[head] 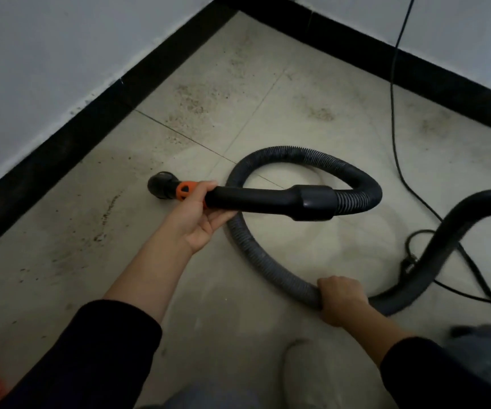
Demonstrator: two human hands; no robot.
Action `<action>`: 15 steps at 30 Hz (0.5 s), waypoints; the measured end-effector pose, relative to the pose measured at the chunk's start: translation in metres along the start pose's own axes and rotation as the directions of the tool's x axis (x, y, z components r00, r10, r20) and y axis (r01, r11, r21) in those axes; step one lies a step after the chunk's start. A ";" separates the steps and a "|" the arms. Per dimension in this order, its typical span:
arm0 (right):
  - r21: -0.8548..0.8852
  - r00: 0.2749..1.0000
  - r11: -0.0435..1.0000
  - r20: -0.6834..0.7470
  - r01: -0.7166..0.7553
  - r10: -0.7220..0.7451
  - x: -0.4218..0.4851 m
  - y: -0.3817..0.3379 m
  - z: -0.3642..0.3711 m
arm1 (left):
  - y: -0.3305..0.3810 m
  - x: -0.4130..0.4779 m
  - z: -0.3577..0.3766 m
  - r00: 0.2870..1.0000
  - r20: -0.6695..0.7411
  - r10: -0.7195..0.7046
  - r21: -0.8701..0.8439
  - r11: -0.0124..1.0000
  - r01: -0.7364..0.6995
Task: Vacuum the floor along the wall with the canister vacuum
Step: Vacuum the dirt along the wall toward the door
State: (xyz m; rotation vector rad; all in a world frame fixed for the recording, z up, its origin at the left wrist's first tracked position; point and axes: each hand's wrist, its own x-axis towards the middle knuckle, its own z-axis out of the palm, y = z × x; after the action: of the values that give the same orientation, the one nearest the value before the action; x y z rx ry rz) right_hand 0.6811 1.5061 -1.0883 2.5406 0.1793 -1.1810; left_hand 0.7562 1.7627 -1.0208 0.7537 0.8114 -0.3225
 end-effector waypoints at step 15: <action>0.360 0.930 0.933 0.342 0.002 -0.134 -0.011 -0.027 0.001 | -0.013 -0.005 0.011 0.997 0.070 -0.032 0.043 0.999 0.029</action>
State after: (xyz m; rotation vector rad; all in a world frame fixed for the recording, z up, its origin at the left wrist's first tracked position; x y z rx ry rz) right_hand 0.6668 1.5308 -1.0875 2.5595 -0.0406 -1.8311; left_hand 0.7523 1.7457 -1.0180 0.7652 0.7525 -0.3926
